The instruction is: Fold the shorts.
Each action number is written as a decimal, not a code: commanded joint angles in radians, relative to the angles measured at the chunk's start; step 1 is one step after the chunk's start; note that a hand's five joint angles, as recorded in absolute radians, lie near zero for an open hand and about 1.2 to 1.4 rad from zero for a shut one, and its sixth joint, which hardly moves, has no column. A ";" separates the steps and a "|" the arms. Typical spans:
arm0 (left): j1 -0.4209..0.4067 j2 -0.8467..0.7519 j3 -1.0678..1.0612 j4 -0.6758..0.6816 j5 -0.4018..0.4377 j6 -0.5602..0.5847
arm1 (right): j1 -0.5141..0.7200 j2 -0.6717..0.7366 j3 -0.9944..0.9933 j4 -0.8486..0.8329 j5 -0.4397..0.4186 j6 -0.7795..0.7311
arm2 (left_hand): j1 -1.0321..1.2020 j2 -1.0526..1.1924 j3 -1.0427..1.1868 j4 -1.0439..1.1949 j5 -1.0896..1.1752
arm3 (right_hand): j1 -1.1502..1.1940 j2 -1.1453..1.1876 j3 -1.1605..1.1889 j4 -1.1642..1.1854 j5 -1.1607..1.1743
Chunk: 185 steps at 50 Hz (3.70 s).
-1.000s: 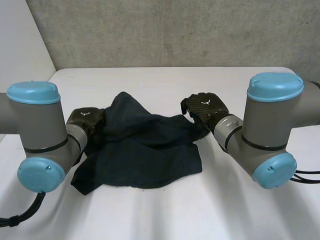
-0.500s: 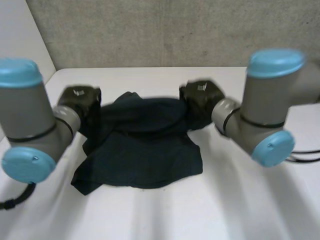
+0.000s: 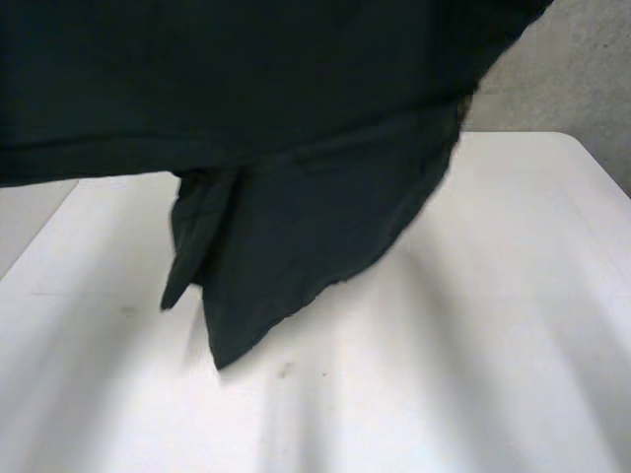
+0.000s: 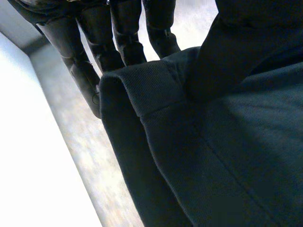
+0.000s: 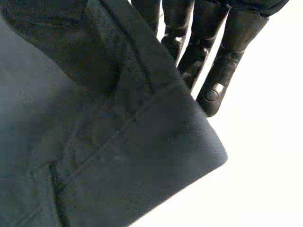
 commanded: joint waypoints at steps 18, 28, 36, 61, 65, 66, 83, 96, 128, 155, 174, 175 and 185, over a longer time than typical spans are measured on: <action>0.001 -0.373 -0.024 -0.027 0.000 0.000 | 0.005 0.252 0.017 0.085 0.007 0.001 | 0.275 0.200 0.207 0.195 0.251 | 0.430 0.226 0.209 0.205 0.252; 0.007 -0.873 0.122 0.062 -0.005 0.021 | 0.008 0.672 -0.102 -0.025 0.010 -0.008 | 0.275 0.200 0.207 0.195 0.251 | 0.430 0.226 0.209 0.205 0.252; 0.006 -1.166 0.440 0.227 -0.014 0.169 | 0.006 0.927 -0.310 -0.383 0.196 -0.097 | 0.275 0.200 0.207 0.195 0.251 | 0.430 0.226 0.209 0.205 0.252; -0.035 -0.935 0.041 0.280 -0.040 0.156 | -0.092 0.607 0.050 -0.193 0.091 -0.142 | -0.916 -0.991 -0.985 -0.996 -0.940 | -0.791 -0.996 -1.013 -1.017 -0.970; -0.071 -0.769 -0.168 0.130 -0.040 0.078 | -0.140 0.513 0.213 -0.097 0.004 -0.142 | -0.902 -0.977 -0.970 -0.982 -0.925 | -0.791 -0.996 -1.013 -1.017 -0.970; -0.078 -0.737 -0.215 0.102 -0.040 0.048 | -0.149 0.501 0.242 -0.077 -0.013 -0.146 | -0.896 -0.971 -0.964 -0.976 -0.920 | -0.770 -0.975 -0.991 -0.995 -0.948; -0.212 -0.398 -0.765 -0.064 -0.038 -0.314 | -0.379 0.387 0.801 -0.144 -0.376 -0.237 | -0.634 -0.709 -0.703 -0.714 -0.658 | -0.452 -0.657 -0.674 -0.678 -0.631; -0.221 -0.496 -0.817 -0.015 -0.112 -0.314 | -0.388 0.407 0.916 -0.303 -0.390 -0.261 | -0.544 -0.618 -0.612 -0.623 -0.567 | -0.306 -0.510 -0.527 -0.531 -0.484; -0.356 -0.535 -0.766 0.039 -0.293 -0.259 | -0.382 0.332 0.928 -0.356 -0.278 -0.243 | 0.275 0.200 0.207 0.195 0.251 | 0.430 0.226 0.209 0.205 0.252; -0.396 -0.138 -0.737 -0.311 -0.299 0.379 | -0.411 -0.093 0.812 0.507 -0.301 -0.627 | 0.275 0.200 0.207 0.195 0.251 | 0.430 0.226 0.209 0.205 0.252; -0.197 -0.896 -0.079 0.177 -0.189 0.610 | -0.230 0.519 0.309 0.142 -0.039 -0.263 | 0.275 0.200 0.207 0.195 0.251 | 0.430 0.226 0.209 0.205 0.252; -0.195 -0.933 -0.039 0.185 -0.174 0.621 | -0.224 0.539 0.287 0.119 -0.021 -0.254 | 0.275 0.200 0.207 0.195 0.251 | 0.430 0.226 0.209 0.205 0.252; -0.137 -1.355 0.412 0.265 -0.046 0.655 | -0.176 0.815 0.062 -0.182 0.126 -0.265 | 0.275 0.200 0.207 0.195 0.251 | 0.430 0.226 0.209 0.205 0.252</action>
